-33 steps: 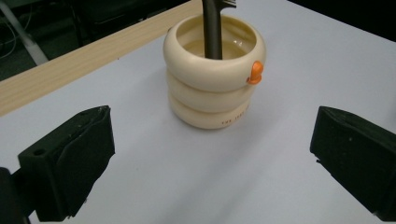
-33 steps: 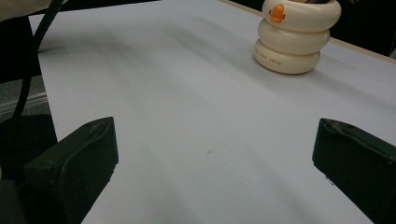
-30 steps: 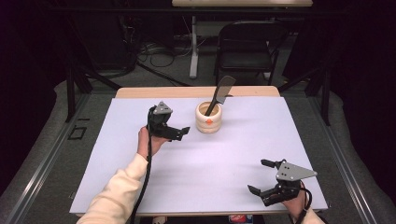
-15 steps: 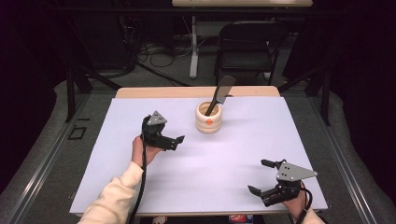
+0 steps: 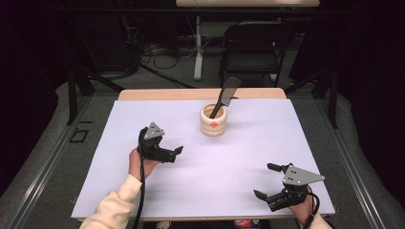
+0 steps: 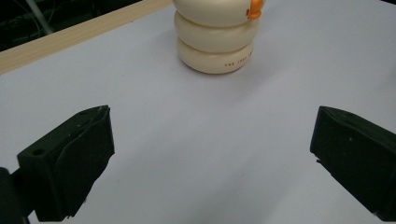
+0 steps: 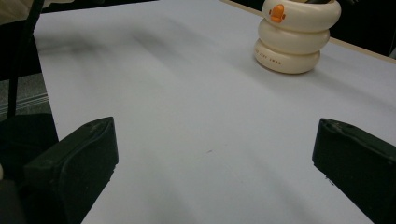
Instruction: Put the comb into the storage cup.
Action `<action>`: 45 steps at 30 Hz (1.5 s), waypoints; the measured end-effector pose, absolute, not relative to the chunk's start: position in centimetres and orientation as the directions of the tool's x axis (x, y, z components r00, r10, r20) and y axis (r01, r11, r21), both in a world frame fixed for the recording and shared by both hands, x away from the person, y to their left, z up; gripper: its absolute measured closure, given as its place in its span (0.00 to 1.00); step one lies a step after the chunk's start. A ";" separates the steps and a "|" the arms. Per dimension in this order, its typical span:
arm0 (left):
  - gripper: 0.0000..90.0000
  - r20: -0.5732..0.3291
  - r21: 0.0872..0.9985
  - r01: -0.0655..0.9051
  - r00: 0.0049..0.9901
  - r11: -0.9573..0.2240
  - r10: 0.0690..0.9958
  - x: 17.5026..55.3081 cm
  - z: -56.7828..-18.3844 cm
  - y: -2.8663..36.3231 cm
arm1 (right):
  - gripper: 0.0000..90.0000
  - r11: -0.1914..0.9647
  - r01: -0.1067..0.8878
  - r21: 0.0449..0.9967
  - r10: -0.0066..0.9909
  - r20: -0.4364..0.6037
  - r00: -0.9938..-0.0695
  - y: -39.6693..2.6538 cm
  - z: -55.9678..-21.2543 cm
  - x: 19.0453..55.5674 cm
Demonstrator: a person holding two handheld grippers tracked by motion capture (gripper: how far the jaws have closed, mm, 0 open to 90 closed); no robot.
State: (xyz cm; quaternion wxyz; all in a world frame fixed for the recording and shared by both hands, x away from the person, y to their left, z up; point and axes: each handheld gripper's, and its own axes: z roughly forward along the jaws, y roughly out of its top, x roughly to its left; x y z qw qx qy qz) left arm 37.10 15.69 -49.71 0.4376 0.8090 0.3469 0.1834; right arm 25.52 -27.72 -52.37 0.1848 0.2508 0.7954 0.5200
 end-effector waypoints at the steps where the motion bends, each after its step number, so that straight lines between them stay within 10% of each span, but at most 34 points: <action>1: 0.00 -0.004 0.835 0.399 0.692 -0.378 0.722 36.9 -49.7 15.8 | 0.00 0.332 0.208 0.920 0.591 -0.031 -0.806 -27.7 -52.4 25.5; 45: 0.00 0.044 0.818 0.404 0.665 -0.409 0.746 28.4 -51.1 18.7 | 0.00 0.340 0.214 0.916 0.585 -0.028 -0.810 -27.6 -52.4 25.5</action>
